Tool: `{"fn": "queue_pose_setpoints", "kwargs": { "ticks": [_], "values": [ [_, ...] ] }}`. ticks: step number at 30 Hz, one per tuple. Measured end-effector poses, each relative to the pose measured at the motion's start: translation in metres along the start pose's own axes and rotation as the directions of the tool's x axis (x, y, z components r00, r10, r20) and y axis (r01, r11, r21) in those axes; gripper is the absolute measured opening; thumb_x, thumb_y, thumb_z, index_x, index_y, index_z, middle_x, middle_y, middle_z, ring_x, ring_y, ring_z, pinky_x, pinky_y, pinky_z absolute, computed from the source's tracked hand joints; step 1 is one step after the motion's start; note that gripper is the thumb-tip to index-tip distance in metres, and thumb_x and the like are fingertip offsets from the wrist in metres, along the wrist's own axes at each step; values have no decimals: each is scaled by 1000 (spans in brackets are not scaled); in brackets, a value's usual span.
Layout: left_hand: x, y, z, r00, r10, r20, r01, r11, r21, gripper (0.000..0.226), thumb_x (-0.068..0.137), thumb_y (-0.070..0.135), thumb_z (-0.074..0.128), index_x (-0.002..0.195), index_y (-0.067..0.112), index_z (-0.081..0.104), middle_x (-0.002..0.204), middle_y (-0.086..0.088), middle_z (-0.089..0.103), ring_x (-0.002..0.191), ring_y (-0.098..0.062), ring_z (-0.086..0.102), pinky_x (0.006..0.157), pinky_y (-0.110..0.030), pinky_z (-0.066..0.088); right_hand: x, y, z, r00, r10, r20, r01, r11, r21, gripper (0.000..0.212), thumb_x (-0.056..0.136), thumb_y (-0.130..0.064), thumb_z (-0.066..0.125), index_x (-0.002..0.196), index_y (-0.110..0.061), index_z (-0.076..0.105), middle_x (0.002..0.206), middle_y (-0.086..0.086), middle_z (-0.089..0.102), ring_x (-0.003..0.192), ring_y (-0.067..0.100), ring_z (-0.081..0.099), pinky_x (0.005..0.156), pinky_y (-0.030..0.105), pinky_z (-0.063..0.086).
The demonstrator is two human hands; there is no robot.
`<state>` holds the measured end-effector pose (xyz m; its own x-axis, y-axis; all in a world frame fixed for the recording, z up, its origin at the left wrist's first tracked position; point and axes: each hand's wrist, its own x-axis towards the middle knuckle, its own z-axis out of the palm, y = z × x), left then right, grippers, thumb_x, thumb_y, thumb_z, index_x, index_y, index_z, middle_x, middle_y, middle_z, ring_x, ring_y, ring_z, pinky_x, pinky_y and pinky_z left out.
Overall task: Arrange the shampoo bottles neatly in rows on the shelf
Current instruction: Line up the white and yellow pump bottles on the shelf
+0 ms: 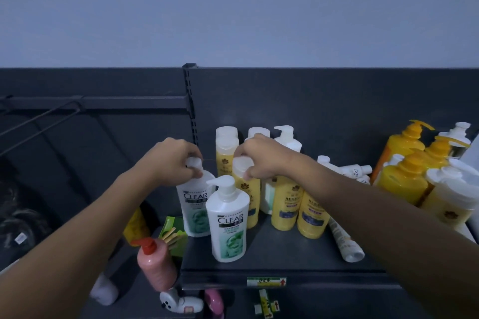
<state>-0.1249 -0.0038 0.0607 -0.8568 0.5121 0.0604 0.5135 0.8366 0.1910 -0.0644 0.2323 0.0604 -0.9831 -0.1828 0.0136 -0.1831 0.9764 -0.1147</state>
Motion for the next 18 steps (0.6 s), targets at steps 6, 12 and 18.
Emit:
{"fn": "queue_pose_setpoints", "kwargs": {
  "ticks": [6, 12, 18],
  "values": [
    [-12, -11, -15, 999, -23, -47, 21, 998, -51, 25, 83, 45, 75, 106, 38, 71, 106, 9, 72, 98, -18, 67, 83, -43, 59, 25, -8, 14, 999, -30, -34, 34, 992, 123, 61, 86, -30, 80, 143, -19, 60, 132, 4, 66, 134, 24, 41, 96, 32, 43],
    [-19, -6, -18, 998, 6, -56, -7, 1000, -31, 25, 82, 47, 73, 106, 39, 71, 102, 13, 72, 97, -16, 66, 81, -42, 60, 0, -15, 3, 970, -39, -241, 109, 952, 285, 39, 96, -30, 64, 135, -27, 66, 135, -5, 63, 127, 18, 51, 104, 40, 47],
    [-20, 4, -9, 999, 37, -34, -37, 999, -5, 26, 83, 46, 73, 107, 36, 73, 103, 11, 73, 100, -17, 66, 82, -41, 58, -36, -38, 7, 984, -179, -25, 177, 930, 323, 32, 85, -35, 80, 115, -23, 76, 102, -13, 74, 93, 5, 66, 84, 28, 56]
  ]
}}
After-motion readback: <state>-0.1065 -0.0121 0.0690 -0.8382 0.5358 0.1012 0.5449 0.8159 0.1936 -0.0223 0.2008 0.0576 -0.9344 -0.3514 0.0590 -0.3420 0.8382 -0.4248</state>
